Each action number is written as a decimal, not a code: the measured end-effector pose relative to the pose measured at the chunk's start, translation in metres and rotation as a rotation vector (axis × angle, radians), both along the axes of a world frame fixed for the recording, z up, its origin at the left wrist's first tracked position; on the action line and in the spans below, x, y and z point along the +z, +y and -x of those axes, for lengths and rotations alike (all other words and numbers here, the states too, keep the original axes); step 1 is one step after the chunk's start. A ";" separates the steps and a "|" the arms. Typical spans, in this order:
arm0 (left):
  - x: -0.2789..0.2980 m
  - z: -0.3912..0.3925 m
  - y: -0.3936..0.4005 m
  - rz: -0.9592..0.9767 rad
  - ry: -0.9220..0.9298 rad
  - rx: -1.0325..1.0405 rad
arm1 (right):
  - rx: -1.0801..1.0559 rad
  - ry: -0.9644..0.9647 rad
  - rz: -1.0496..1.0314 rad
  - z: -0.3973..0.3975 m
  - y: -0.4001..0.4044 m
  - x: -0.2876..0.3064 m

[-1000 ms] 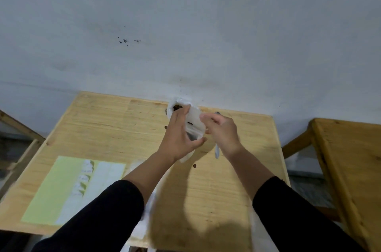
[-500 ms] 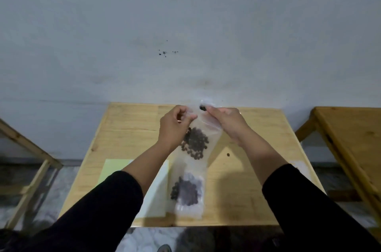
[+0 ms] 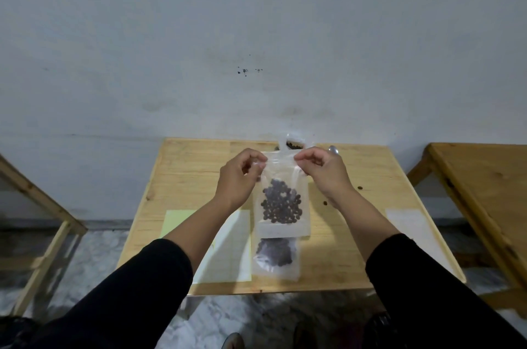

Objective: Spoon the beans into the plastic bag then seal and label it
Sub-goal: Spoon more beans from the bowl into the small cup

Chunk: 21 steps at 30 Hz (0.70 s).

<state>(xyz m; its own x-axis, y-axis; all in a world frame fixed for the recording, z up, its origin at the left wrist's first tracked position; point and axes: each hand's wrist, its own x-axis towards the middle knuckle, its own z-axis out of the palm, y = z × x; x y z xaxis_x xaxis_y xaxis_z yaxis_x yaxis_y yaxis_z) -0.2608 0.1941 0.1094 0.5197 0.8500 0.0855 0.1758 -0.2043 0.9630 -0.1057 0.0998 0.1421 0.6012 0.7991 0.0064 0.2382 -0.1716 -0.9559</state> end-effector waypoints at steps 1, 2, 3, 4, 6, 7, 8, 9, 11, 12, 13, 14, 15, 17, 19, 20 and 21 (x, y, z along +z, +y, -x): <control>0.000 0.002 0.001 0.003 0.008 -0.011 | 0.025 -0.004 0.018 0.000 0.000 0.000; -0.001 0.004 0.002 0.009 0.017 -0.013 | 0.042 -0.004 0.032 0.001 -0.001 0.000; 0.000 0.005 0.003 0.019 0.024 -0.008 | 0.042 0.002 0.040 0.001 -0.001 0.000; 0.000 0.004 0.003 0.031 0.027 0.002 | 0.027 0.008 0.043 0.002 0.000 0.000; 0.003 0.001 0.001 0.041 0.033 0.028 | -0.025 0.020 0.043 0.002 0.002 -0.001; 0.005 -0.001 0.000 0.039 0.035 0.041 | -0.041 0.027 0.038 0.002 0.003 -0.001; 0.006 -0.003 0.000 0.037 0.037 0.052 | -0.047 0.033 0.032 0.003 0.005 -0.001; 0.006 -0.003 0.001 0.037 0.036 0.057 | -0.040 0.040 0.027 0.002 0.006 -0.001; 0.005 -0.002 0.004 0.052 0.025 0.053 | -0.003 0.070 0.023 0.003 0.008 -0.001; 0.005 -0.002 0.005 0.066 0.011 0.040 | 0.023 0.083 0.029 0.004 0.008 0.000; 0.005 -0.001 0.004 0.077 0.001 0.021 | 0.049 0.086 0.042 0.005 0.008 0.000; 0.005 -0.002 0.003 0.080 0.000 0.001 | 0.071 0.081 0.057 0.007 0.009 -0.001; 0.005 -0.002 0.001 0.077 0.006 -0.014 | 0.081 0.072 0.067 0.009 0.011 -0.002; 0.005 -0.003 -0.002 0.083 0.014 -0.022 | 0.072 0.063 0.071 0.012 0.012 -0.006; 0.004 -0.004 -0.004 0.069 0.034 -0.016 | 0.059 0.066 0.081 0.014 0.013 -0.009; 0.003 -0.005 -0.004 0.041 0.054 -0.010 | 0.056 0.065 0.091 0.015 0.014 -0.010; 0.003 -0.006 -0.006 0.010 0.072 -0.001 | 0.051 0.065 0.102 0.016 0.015 -0.011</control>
